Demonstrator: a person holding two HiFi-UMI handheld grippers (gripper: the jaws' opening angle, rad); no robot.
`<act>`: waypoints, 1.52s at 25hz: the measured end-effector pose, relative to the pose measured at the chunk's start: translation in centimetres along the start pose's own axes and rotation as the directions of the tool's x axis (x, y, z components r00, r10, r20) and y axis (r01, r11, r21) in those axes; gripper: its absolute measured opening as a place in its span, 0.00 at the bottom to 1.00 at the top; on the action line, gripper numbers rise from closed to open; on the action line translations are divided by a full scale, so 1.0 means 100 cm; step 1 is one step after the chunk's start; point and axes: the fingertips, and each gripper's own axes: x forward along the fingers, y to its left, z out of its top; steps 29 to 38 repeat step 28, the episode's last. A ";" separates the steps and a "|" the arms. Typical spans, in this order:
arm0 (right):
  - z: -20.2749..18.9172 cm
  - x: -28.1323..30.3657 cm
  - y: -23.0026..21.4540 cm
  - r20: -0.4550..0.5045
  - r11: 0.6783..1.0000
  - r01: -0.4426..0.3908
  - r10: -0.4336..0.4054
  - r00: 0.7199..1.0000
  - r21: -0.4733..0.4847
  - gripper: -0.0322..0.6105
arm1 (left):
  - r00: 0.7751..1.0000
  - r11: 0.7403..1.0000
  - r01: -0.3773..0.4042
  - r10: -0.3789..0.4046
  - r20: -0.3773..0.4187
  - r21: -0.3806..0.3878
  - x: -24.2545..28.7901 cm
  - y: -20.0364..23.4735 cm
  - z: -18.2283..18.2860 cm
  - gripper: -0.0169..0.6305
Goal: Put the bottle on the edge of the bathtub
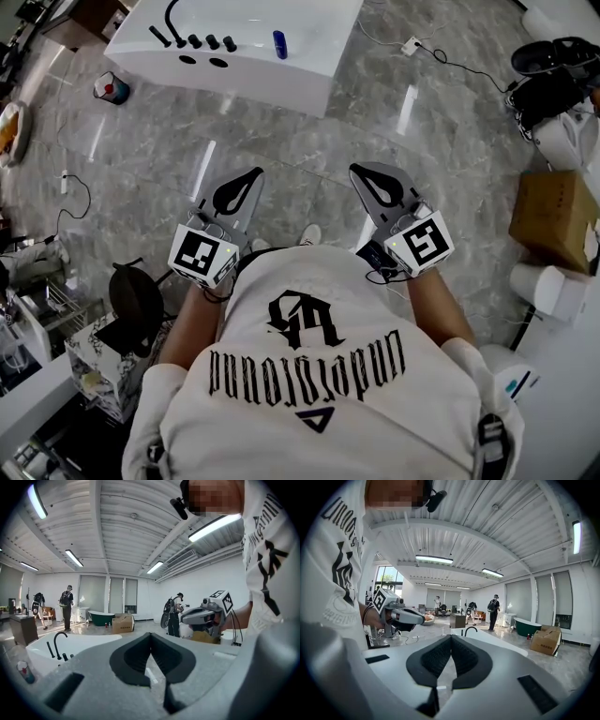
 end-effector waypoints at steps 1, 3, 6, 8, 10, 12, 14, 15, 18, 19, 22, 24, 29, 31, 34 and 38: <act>0.000 -0.002 0.003 0.003 1.000 0.001 -0.001 1.000 0.006 0.07 | 1.000 1.000 -0.004 0.004 0.001 0.002 -0.004 -0.001 0.000 0.05; -0.001 -0.008 0.010 0.007 1.000 0.006 -0.006 1.000 0.025 0.07 | 1.000 1.000 -0.019 0.019 0.003 -0.004 -0.012 -0.001 -0.001 0.05; -0.005 -0.014 0.017 0.007 0.999 0.009 -0.009 1.000 0.032 0.07 | 0.999 0.999 -0.036 0.037 0.011 -0.019 -0.020 -0.002 -0.002 0.05; -0.007 -0.014 0.019 0.004 1.000 0.007 -0.007 1.000 0.029 0.07 | 0.999 0.999 -0.038 0.038 0.011 -0.020 -0.023 -0.003 -0.004 0.05; -0.007 -0.015 0.019 0.006 0.999 0.012 -0.012 1.000 0.029 0.07 | 0.999 0.999 -0.034 0.034 0.010 -0.019 -0.024 -0.003 -0.004 0.05; -0.004 -0.015 0.018 0.012 1.000 0.017 -0.017 1.000 0.026 0.07 | 0.999 0.999 -0.029 0.029 0.012 -0.016 -0.023 -0.003 -0.004 0.05; -0.003 -0.016 0.018 0.014 1.000 0.019 -0.019 1.000 0.019 0.07 | 0.999 1.000 -0.028 0.028 0.018 -0.013 -0.021 -0.003 -0.002 0.05; -0.002 -0.017 0.017 0.014 1.000 0.020 -0.020 1.000 0.016 0.07 | 0.999 0.999 -0.029 0.029 0.021 -0.013 -0.020 -0.003 0.000 0.05; -0.001 -0.018 0.012 0.019 1.000 0.026 -0.026 0.999 0.013 0.07 | 1.000 1.000 -0.018 0.019 0.023 -0.007 -0.016 -0.006 0.002 0.05; 0.000 -0.018 0.011 0.020 1.000 0.028 -0.028 0.999 0.013 0.07 | 1.000 1.000 -0.014 0.014 0.021 -0.006 -0.016 -0.006 0.001 0.05; 0.001 -0.017 0.010 0.025 1.000 0.028 -0.028 0.999 0.012 0.07 | 1.000 1.000 -0.013 0.013 0.013 -0.007 -0.015 -0.006 -0.001 0.05; 0.000 -0.019 0.009 0.024 1.000 0.028 -0.029 0.999 0.013 0.07 | 1.000 1.000 -0.008 0.009 0.007 -0.005 -0.014 -0.006 -0.002 0.05; -0.003 -0.024 0.005 0.018 0.999 0.031 -0.031 0.999 0.020 0.07 | 1.000 1.000 -0.003 0.004 0.008 -0.005 -0.010 -0.008 0.000 0.05; -0.003 -0.024 0.005 0.018 0.999 0.031 -0.031 0.999 0.020 0.07 | 1.000 1.000 -0.003 0.004 0.008 -0.005 -0.010 -0.008 0.000 0.05; -0.003 -0.024 0.005 0.018 0.999 0.031 -0.031 0.999 0.020 0.07 | 1.000 1.000 -0.003 0.004 0.008 -0.005 -0.010 -0.008 0.000 0.05; -0.003 -0.024 0.005 0.018 0.999 0.031 -0.031 0.999 0.020 0.07 | 1.000 1.000 -0.003 0.004 0.008 -0.005 -0.010 -0.008 0.000 0.05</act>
